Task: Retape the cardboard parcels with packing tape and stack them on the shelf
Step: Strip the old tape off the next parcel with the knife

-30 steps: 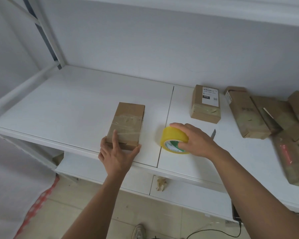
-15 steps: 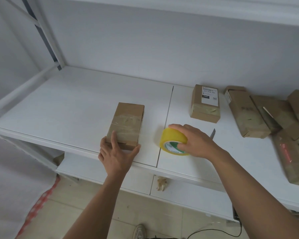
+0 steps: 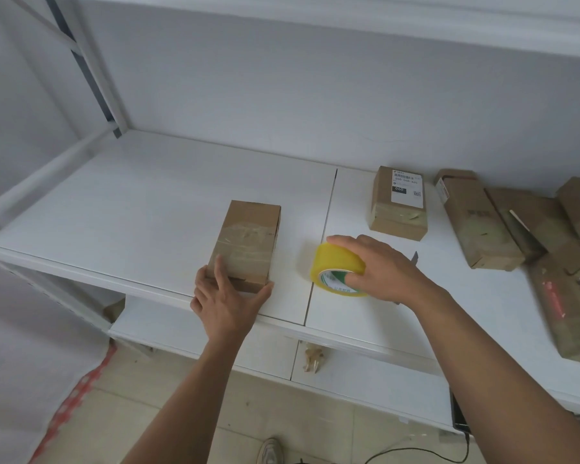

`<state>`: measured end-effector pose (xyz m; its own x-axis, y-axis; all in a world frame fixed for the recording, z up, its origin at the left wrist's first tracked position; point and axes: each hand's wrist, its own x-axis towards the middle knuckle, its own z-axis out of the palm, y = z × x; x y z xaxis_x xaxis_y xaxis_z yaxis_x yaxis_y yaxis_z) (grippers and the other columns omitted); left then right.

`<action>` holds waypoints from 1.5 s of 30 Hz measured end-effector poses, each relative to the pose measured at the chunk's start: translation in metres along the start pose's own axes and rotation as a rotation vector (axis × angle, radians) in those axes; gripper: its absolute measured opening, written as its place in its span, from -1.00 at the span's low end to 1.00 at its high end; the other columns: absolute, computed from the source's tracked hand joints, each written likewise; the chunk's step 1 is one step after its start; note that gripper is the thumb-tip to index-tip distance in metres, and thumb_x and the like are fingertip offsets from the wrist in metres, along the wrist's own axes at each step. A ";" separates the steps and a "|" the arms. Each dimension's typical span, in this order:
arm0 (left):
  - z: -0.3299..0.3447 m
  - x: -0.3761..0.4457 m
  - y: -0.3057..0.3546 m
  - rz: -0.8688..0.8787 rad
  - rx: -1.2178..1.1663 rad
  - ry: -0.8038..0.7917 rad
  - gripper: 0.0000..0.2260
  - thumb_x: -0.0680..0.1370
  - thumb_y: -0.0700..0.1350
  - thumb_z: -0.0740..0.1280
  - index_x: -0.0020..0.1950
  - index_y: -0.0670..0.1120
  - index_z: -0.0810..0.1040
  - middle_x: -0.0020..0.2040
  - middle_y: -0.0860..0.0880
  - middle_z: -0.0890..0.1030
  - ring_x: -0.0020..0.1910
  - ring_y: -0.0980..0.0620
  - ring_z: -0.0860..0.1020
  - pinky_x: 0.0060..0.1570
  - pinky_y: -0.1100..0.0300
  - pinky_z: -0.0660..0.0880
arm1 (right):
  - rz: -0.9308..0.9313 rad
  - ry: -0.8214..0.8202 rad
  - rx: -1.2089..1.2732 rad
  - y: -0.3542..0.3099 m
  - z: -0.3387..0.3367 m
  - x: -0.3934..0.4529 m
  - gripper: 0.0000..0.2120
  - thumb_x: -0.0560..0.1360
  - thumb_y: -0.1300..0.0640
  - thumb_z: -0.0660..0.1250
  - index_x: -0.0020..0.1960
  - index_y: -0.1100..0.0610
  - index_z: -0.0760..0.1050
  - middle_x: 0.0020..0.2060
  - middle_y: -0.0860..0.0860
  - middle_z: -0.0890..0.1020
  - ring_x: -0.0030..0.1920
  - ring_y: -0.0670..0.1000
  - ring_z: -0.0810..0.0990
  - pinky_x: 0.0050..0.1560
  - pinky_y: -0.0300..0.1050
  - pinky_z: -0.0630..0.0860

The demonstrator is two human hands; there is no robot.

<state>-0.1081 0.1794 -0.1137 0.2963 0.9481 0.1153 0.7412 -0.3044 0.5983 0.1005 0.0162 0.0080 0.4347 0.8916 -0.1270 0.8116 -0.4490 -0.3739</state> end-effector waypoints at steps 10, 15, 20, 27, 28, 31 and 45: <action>0.002 0.000 -0.003 0.116 0.152 0.055 -0.01 0.29 0.53 0.24 0.53 -0.07 0.23 0.53 -0.23 0.16 0.52 -0.24 0.14 0.46 -0.18 0.12 | 0.017 -0.044 0.020 0.007 0.013 0.003 -0.35 0.49 0.03 0.30 0.46 -0.36 0.12 0.07 -0.10 0.41 0.06 0.02 0.45 -0.02 -0.02 0.46; 0.001 0.011 -0.007 0.295 0.302 0.022 -0.03 0.43 0.50 0.07 0.55 -0.24 0.23 0.61 -0.16 0.14 0.61 -0.09 0.04 0.57 -0.03 -0.05 | 0.021 -0.057 0.011 0.013 0.019 0.003 -0.35 0.49 0.03 0.30 0.46 -0.36 0.11 0.08 -0.09 0.41 0.06 0.03 0.46 -0.04 -0.03 0.46; -0.001 0.010 -0.005 0.380 0.335 0.027 -0.29 0.44 0.42 0.18 0.48 0.05 0.37 0.52 -0.22 0.28 0.51 -0.17 0.22 0.30 -0.15 0.24 | 0.017 -0.043 0.028 0.016 0.022 0.004 -0.35 0.49 0.03 0.31 0.46 -0.35 0.12 0.07 -0.09 0.41 0.05 0.02 0.45 -0.09 -0.06 0.41; 0.001 0.012 0.001 0.290 0.343 0.028 -0.14 0.42 0.47 0.20 0.54 -0.07 0.25 0.52 -0.19 0.29 0.46 -0.15 0.21 0.29 -0.20 0.27 | 0.015 -0.037 0.066 0.019 0.021 0.000 -0.33 0.50 0.01 0.33 0.46 -0.37 0.09 0.12 -0.07 0.43 0.10 0.03 0.46 0.07 0.05 0.51; 0.001 0.012 0.001 0.279 0.351 0.016 -0.12 0.42 0.47 0.22 0.54 -0.10 0.23 0.53 -0.18 0.28 0.47 -0.14 0.19 0.31 -0.20 0.26 | 0.011 -0.036 0.062 0.019 0.020 0.000 -0.33 0.50 0.01 0.33 0.47 -0.37 0.08 0.12 -0.07 0.43 0.10 0.03 0.46 0.07 0.05 0.52; 0.001 0.014 0.000 0.289 0.361 0.015 -0.11 0.41 0.46 0.26 0.53 -0.13 0.27 0.52 -0.17 0.28 0.46 -0.15 0.21 0.34 -0.19 0.23 | 0.011 -0.042 0.054 0.019 0.019 0.001 -0.32 0.51 0.02 0.32 0.48 -0.36 0.08 0.12 -0.07 0.42 0.09 0.03 0.46 0.05 0.04 0.52; 0.022 0.017 -0.008 0.717 0.412 0.133 -0.58 0.65 0.09 0.12 0.43 -0.05 0.49 0.36 -0.38 0.46 0.32 -0.50 0.41 0.30 -0.32 0.37 | 0.020 -0.034 0.058 0.023 0.024 -0.001 -0.31 0.53 0.05 0.30 0.51 -0.36 0.05 0.08 -0.07 0.37 0.05 0.03 0.47 0.03 0.01 0.52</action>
<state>-0.0960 0.1956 -0.1344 0.7257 0.5069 0.4652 0.5684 -0.8227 0.0096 0.1093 0.0066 -0.0224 0.4361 0.8845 -0.1658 0.7786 -0.4633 -0.4233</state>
